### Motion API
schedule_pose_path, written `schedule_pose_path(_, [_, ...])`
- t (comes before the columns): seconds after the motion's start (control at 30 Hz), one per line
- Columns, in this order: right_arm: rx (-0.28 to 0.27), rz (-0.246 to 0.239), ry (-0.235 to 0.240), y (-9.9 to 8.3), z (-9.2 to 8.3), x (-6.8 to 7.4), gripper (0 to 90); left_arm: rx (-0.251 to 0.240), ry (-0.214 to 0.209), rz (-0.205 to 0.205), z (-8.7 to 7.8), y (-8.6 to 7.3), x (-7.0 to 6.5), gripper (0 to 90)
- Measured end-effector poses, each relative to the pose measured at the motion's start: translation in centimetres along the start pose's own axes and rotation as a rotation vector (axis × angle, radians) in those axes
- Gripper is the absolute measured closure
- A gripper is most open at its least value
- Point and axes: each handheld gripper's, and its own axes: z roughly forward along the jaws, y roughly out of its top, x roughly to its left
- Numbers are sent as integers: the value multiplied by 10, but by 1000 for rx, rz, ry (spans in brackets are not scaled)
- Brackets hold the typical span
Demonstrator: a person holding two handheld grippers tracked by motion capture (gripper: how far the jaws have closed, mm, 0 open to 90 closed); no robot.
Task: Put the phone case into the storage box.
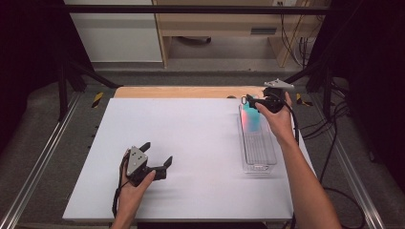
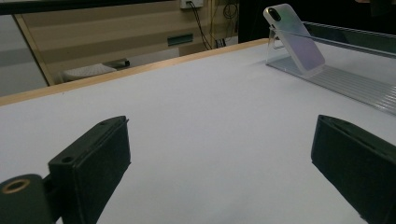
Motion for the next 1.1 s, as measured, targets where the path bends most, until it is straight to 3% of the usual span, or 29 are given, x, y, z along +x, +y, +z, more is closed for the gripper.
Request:
schedule_pose_path(0.43, [-5,12,17,5,-5,7,77,2,1,-6,0,0,1,34])
schedule_pose_path(0.73, [-25,70,58,7,-10,13,57,6,-5,-11,1,0,1,33])
schedule_pose_path(1.1, [-38,58,84,10,-17,26,52,0,2,-57,-2,0,11,31])
